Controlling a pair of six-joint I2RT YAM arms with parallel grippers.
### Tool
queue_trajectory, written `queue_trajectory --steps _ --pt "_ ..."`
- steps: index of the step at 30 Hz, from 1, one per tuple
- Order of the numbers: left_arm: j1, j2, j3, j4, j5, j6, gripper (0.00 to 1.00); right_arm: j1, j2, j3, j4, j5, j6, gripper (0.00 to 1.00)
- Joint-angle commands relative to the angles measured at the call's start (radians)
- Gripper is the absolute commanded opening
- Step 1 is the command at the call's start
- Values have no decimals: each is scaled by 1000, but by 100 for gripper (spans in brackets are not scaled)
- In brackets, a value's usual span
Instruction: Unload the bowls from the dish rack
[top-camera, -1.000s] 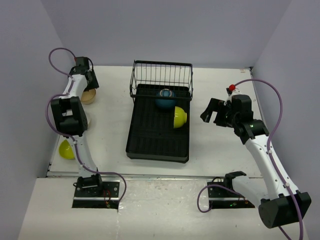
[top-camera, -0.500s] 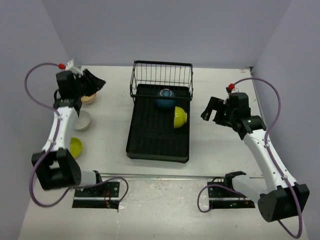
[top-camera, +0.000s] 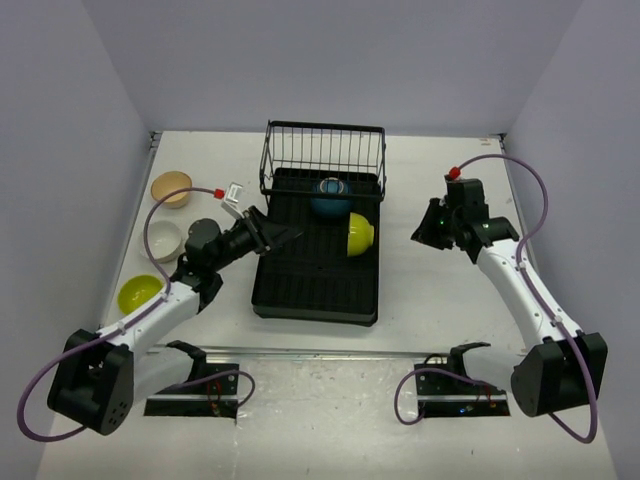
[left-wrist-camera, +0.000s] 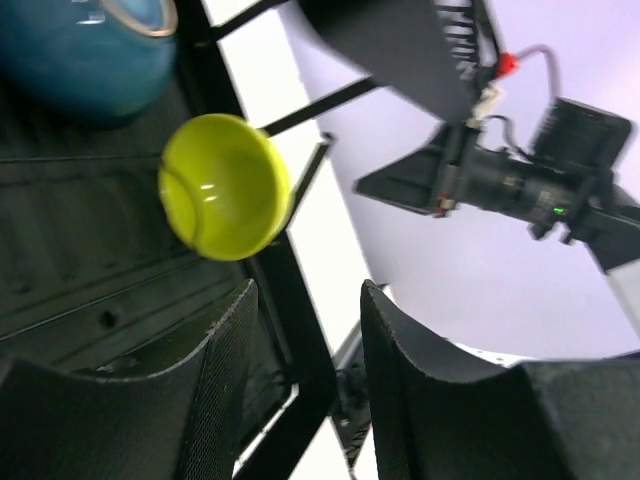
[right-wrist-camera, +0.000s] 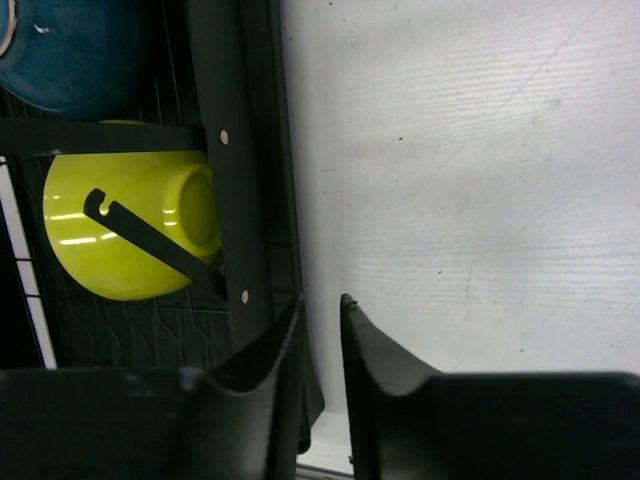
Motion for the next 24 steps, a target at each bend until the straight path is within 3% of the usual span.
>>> queue_trajectory --steps 1,2,4,6,15,24 --pt "-77 14 -10 182 -101 -54 47 3 17 28 -3 -14 16 16" --pt "-112 22 -10 183 -122 -54 47 3 18 27 -3 -14 14 16" --pt "-147 45 -15 197 -180 -61 47 3 29 22 -6 -10 13 1" --pt "-195 71 -10 206 -208 -58 47 3 40 20 -9 -17 7 0" --pt "-351 220 -4 252 -395 -26 49 3 54 25 -14 -34 -7 0" --pt "-434 350 -24 435 -529 20 48 3 55 27 -12 -60 -24 0"
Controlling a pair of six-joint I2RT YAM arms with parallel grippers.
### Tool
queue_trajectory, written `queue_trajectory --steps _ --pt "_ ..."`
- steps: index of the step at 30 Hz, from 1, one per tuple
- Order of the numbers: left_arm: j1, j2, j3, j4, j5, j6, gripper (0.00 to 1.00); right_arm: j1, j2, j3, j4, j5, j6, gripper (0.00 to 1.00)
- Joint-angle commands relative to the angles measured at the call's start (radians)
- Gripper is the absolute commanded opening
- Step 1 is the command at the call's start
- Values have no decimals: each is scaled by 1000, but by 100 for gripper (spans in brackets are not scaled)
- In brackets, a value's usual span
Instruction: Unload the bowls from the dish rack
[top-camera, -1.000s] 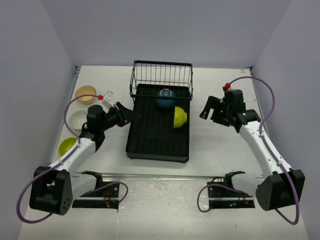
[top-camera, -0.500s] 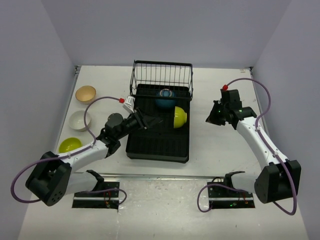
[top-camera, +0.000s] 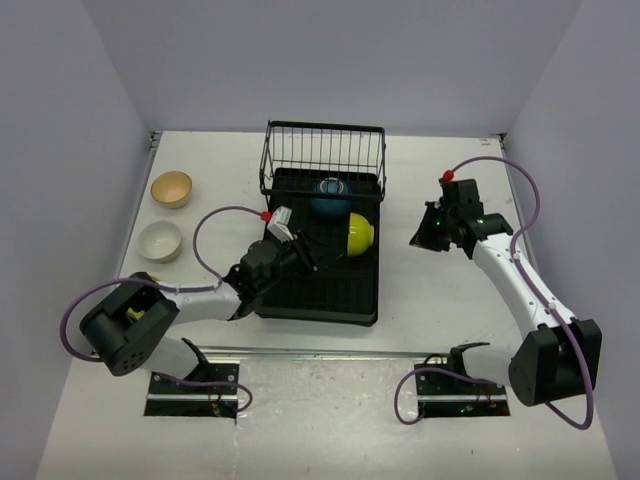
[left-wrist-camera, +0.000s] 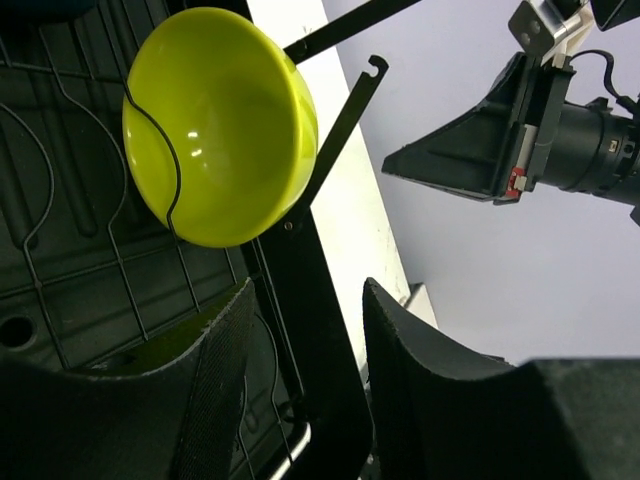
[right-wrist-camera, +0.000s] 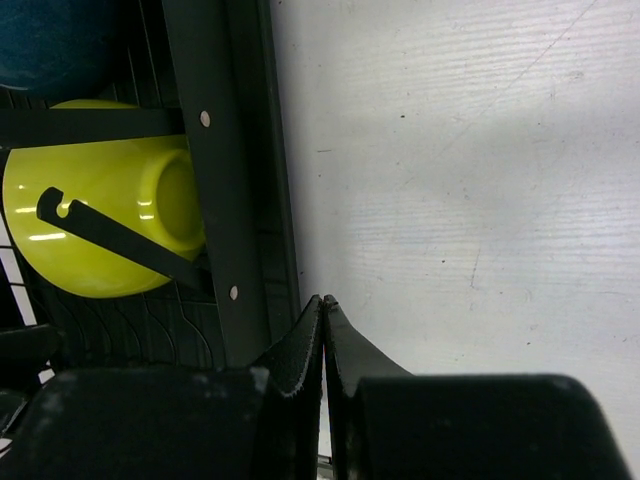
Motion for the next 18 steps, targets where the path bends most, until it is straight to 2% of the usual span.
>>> queue_trajectory --steps 1,14,18 --pt "-11 36 -19 187 -92 41 48 3 -7 27 5 -31 -22 0" --pt "-26 278 82 380 -42 37 45 2 -30 14 5 -45 -44 0" --pt "-26 301 102 402 -31 35 45 2 -37 7 3 -51 -44 0"
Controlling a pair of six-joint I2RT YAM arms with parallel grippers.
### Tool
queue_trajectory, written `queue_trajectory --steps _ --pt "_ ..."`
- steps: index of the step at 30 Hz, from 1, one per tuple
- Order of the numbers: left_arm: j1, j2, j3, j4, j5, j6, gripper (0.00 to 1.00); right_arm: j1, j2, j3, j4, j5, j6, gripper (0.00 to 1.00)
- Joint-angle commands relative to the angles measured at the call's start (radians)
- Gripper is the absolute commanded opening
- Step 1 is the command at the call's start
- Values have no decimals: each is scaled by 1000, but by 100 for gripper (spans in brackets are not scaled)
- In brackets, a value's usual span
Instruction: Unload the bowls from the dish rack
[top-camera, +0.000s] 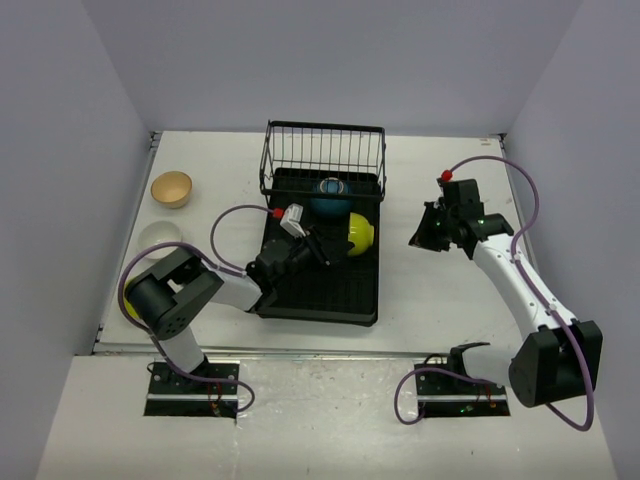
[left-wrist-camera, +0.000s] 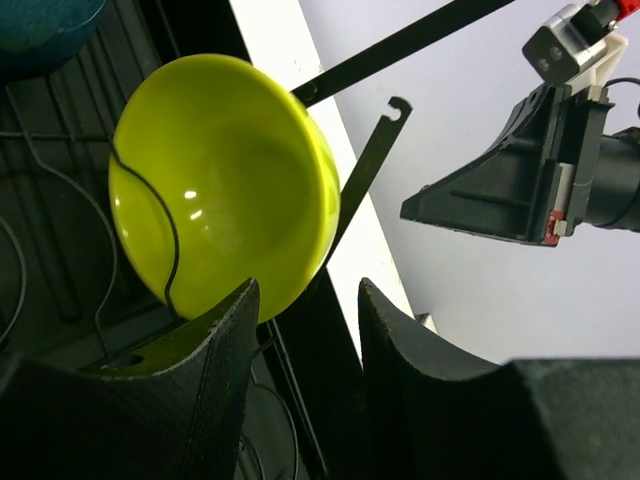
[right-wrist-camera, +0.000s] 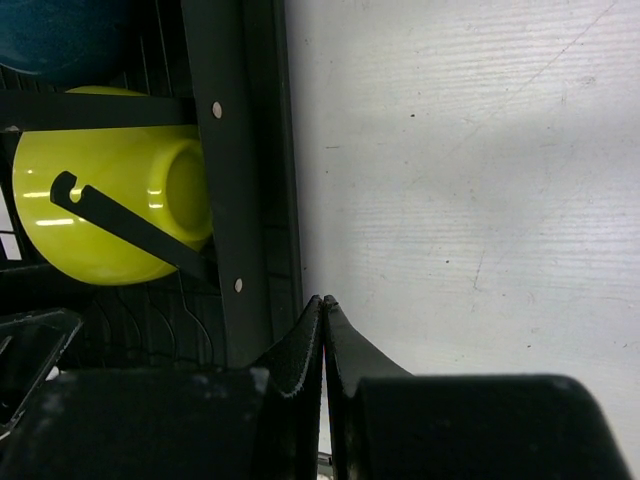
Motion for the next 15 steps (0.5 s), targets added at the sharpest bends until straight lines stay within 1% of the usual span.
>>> queue_trajectory --steps 1,7,13,14,15 --pt "-6 13 38 103 7 26 45 2 -34 7 3 -29 -19 0" --pt "-5 40 91 87 25 46 46 2 -42 -3 5 -36 -23 0" --pt "-5 105 154 90 45 56 45 2 -48 -16 5 -44 -29 0" --pt "-5 109 162 90 42 56 45 2 -51 -16 3 -41 -31 0" --pt "-3 117 168 92 45 54 42 2 -59 -16 5 -39 -33 0"
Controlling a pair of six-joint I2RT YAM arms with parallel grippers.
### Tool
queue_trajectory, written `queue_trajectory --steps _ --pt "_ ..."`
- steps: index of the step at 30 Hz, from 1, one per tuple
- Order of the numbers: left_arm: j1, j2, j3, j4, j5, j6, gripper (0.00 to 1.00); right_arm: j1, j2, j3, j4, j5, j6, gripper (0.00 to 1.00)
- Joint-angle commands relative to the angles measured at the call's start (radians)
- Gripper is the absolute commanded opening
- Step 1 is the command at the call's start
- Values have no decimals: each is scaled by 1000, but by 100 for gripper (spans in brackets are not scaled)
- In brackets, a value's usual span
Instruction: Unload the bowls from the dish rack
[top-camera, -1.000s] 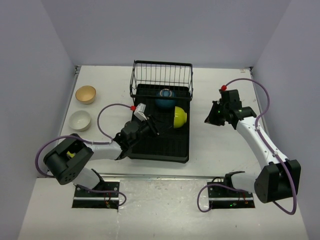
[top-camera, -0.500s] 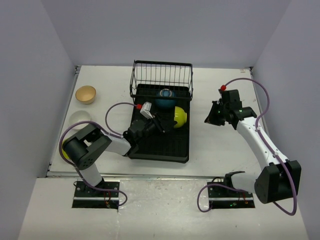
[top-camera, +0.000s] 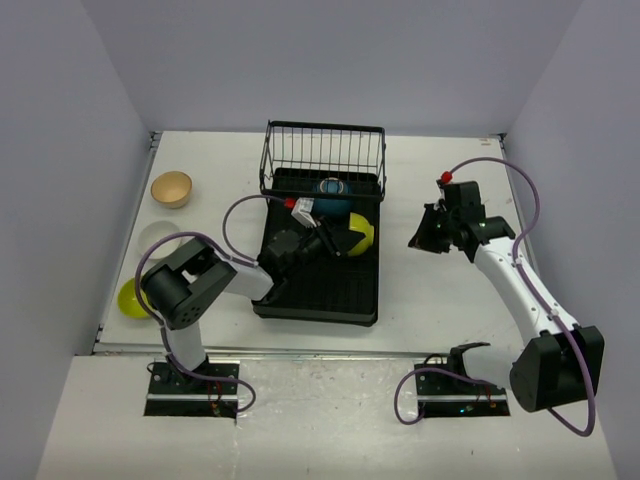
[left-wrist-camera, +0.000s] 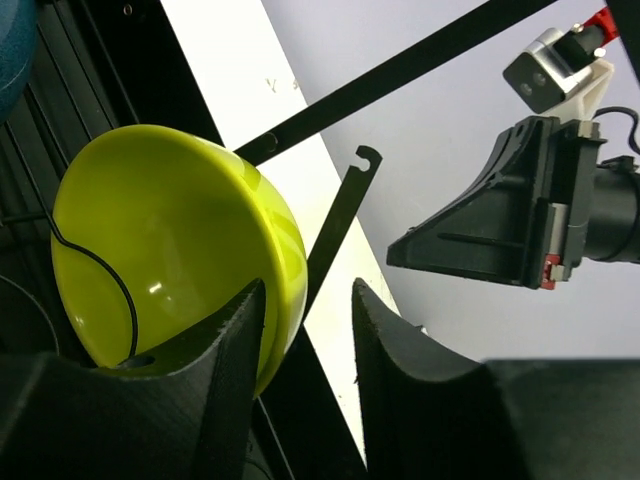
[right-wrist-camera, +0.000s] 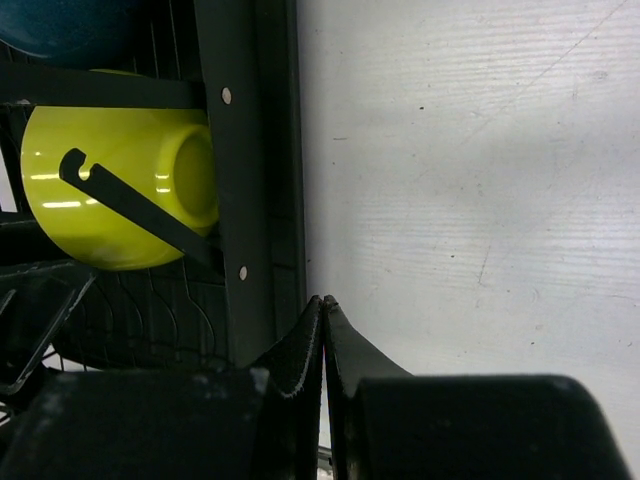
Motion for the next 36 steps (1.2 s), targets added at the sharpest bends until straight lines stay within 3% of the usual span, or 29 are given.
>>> queue_trajectory --steps 1,10,17,18,19,23,36 --pt "0 34 43 59 15 31 40 2 -38 -2 4 -16 -28 0" --pt "21 97 63 134 41 -44 0 2 -51 -5 -5 -22 -28 0" --pt "44 94 6 263 60 -128 0 2 -31 -10 24 -98 -28 1" --pt "46 89 2 262 61 -128 0 2 -29 -8 28 -115 -33 7" --pt "46 80 -4 266 64 -130 0 2 -24 -7 32 -132 -47 24" --pt "49 49 -30 282 57 -150 0 3 35 24 6 -177 -77 39" --pt "81 69 -50 398 69 -269 0 10 138 59 24 -330 -94 38"
